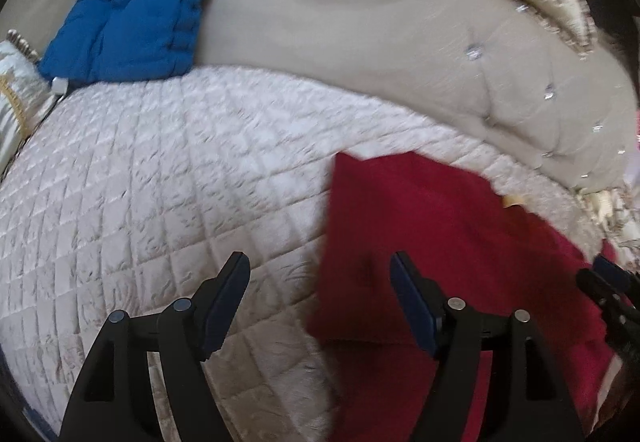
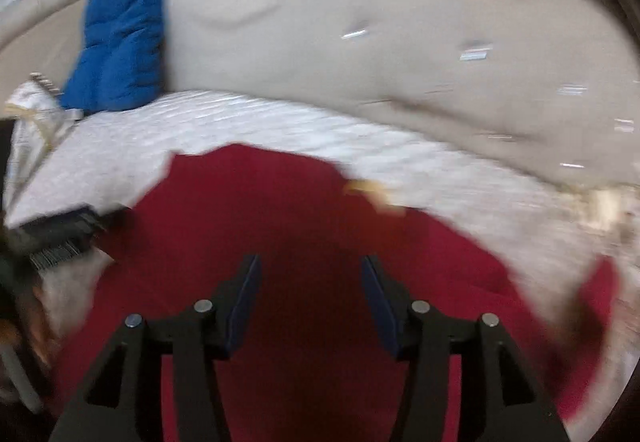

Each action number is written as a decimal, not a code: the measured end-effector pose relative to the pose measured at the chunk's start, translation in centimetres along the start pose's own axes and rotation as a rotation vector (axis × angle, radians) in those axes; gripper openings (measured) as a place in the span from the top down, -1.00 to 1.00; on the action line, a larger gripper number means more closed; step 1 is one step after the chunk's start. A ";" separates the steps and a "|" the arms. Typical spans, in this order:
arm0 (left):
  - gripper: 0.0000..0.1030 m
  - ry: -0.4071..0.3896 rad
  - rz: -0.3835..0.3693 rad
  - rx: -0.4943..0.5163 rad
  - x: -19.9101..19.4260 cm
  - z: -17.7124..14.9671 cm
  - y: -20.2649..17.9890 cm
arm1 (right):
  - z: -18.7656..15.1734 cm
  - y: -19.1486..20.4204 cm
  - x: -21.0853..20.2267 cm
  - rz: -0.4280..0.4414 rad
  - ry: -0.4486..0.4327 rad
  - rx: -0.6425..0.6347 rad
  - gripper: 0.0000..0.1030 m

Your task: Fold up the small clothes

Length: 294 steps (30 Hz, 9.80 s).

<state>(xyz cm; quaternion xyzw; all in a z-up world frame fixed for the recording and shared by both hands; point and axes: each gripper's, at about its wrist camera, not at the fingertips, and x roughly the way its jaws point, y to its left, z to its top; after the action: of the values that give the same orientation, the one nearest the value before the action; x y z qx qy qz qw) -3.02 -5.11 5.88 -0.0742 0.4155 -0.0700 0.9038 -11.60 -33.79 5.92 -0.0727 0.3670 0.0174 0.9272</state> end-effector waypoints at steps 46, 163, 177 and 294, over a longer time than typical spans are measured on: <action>-0.01 0.033 -0.015 0.131 1.2 -1.3 -4.2 | -5.5 -27.8 -2.2 -0.260 0.106 0.656 -0.55; 1.00 0.143 -0.206 0.089 3.7 1.5 -5.0 | -6.3 -17.2 1.4 0.155 0.198 0.499 -0.03; 1.00 0.160 -0.132 0.200 4.3 0.1 -7.3 | -7.0 -17.0 -2.7 0.020 0.093 0.425 0.47; 0.73 0.165 -0.045 0.125 -11.8 -10.7 2.0 | -18.0 -8.6 -12.5 0.149 0.165 0.399 0.87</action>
<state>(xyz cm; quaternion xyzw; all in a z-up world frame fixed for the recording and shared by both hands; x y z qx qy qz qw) -18.66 -1.79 7.29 -0.0209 0.4818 -0.1219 0.8675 -32.19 -44.69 2.48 0.1382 0.4422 0.0069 0.8862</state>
